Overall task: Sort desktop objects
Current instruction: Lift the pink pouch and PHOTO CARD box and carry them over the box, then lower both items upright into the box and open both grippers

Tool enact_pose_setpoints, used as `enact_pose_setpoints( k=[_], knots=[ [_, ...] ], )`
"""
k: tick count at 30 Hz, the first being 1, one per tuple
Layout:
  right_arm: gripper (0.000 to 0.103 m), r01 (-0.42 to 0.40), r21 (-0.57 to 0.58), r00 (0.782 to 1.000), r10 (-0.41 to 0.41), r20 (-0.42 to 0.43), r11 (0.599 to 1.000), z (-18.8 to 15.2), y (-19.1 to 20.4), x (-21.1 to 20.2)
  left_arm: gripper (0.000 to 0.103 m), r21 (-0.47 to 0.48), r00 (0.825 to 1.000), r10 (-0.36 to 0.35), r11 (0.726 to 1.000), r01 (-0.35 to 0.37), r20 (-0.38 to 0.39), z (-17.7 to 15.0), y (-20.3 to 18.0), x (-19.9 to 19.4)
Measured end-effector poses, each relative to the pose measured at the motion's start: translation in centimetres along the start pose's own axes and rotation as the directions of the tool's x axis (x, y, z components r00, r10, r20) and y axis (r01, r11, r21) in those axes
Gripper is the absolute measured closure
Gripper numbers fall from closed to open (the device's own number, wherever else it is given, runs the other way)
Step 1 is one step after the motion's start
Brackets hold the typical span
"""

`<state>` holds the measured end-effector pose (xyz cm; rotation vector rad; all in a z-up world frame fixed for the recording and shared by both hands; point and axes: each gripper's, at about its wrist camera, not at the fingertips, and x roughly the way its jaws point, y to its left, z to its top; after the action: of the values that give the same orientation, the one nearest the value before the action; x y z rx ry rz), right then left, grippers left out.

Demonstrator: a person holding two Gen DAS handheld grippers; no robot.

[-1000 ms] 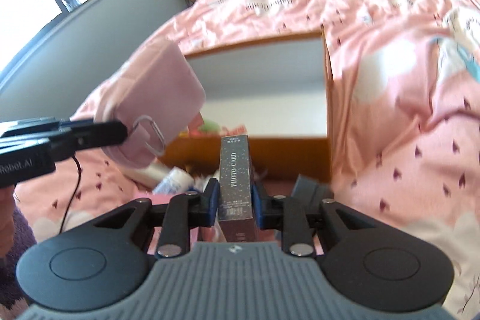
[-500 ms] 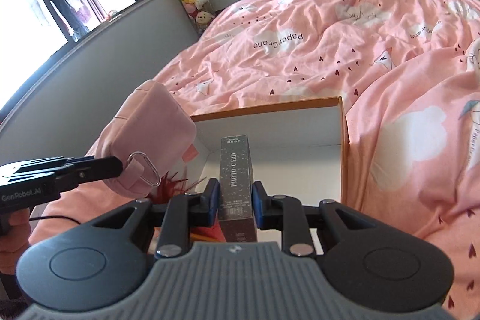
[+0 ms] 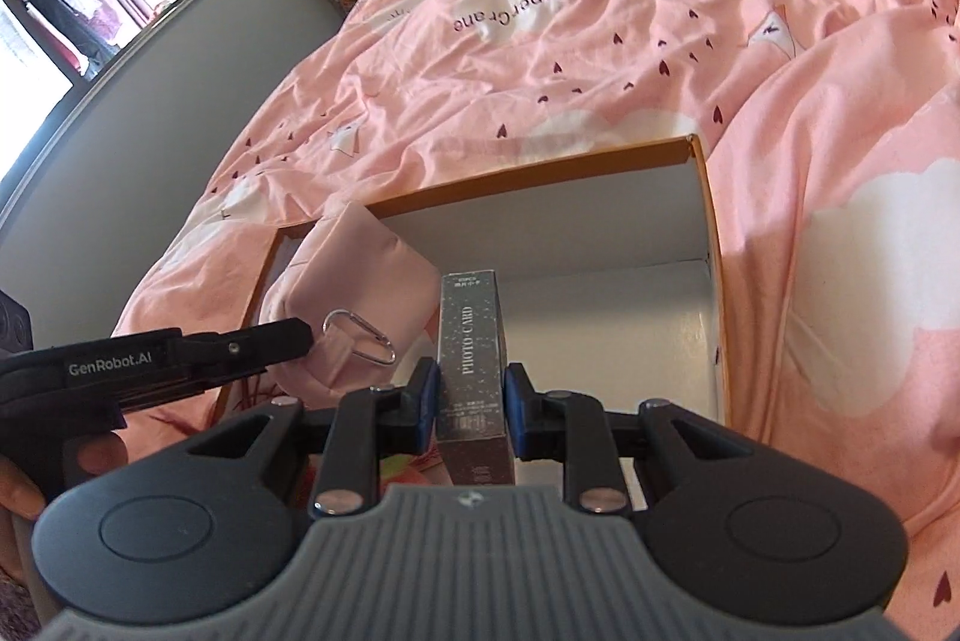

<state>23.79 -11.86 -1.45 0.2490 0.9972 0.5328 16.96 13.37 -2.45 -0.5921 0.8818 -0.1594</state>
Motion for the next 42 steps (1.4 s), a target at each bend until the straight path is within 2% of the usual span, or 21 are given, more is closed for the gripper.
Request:
enact_pose_setpoints(
  k=[5, 9, 12, 16, 20, 26, 29, 33, 36, 40, 42],
  knots=[
    [0.078, -0.001, 0.026, 1.0, 0.001, -0.027, 1.0, 0.4, -0.6, 2.0, 0.083, 0.026, 0.996, 0.08, 0.997, -0.079, -0.034, -0.1, 0.5, 1.3],
    [0.078, -0.007, 0.024, 0.999, 0.009, -0.045, 1.0, 0.5, -0.3, 3.1, 0.083, -0.04, 0.994, 0.085, 0.995, -0.088, -0.065, -0.1, 2.1, 2.0],
    [0.078, -0.008, 0.027, 0.998, 0.009, -0.064, 1.0, 0.5, -0.3, 3.8, 0.08, -0.035, 0.992, 0.105, 0.994, -0.108, -0.07, 0.0, 1.8, 2.1],
    [0.078, -0.004, 0.024, 0.997, 0.006, -0.071, 1.0, 0.5, -0.3, 4.1, 0.076, 0.044, 0.967, 0.249, 0.968, -0.247, -0.048, 0.0, 0.9, 2.1],
    [0.078, 0.009, 0.026, 0.997, -0.007, -0.078, 1.0, 0.6, -0.3, 4.5, 0.073, 0.112, 0.954, 0.295, 0.951, -0.289, -0.048, -0.3, 0.0, 2.4],
    [0.078, -0.002, 0.047, 0.996, 0.006, -0.094, 0.999, 0.8, 0.2, 5.7, 0.075, 0.293, 0.909, 0.417, 0.872, -0.393, -0.019, -1.9, -2.1, 3.7],
    [0.078, -0.013, 0.064, 0.996, 0.019, -0.086, 0.998, 1.2, 0.6, 6.3, 0.077, 0.314, 0.897, 0.442, 0.85, -0.423, 0.013, -2.4, -2.4, 3.6],
    [0.078, -0.023, 0.086, 0.997, 0.029, -0.073, 0.996, 2.0, 1.7, 7.7, 0.078, 0.322, 0.866, 0.496, 0.811, -0.489, 0.065, -2.6, -2.5, 3.1],
    [0.078, -0.03, 0.098, 0.997, 0.036, -0.065, 0.995, 2.5, 2.6, 9.0, 0.078, 0.309, 0.863, 0.5, 0.812, -0.494, 0.066, -2.5, -2.1, 3.1],
    [0.078, -0.031, 0.083, 0.997, 0.037, -0.067, 0.996, 2.7, 3.7, 10.7, 0.078, 0.315, 0.846, 0.522, 0.79, -0.526, 0.106, -2.6, -2.1, 3.1],
    [0.078, -0.044, 0.07, 0.996, 0.049, -0.075, 0.997, 2.7, 4.0, 11.4, 0.078, 0.32, 0.843, 0.525, 0.785, -0.531, 0.112, -2.6, -2.1, 3.2]
  ],
)
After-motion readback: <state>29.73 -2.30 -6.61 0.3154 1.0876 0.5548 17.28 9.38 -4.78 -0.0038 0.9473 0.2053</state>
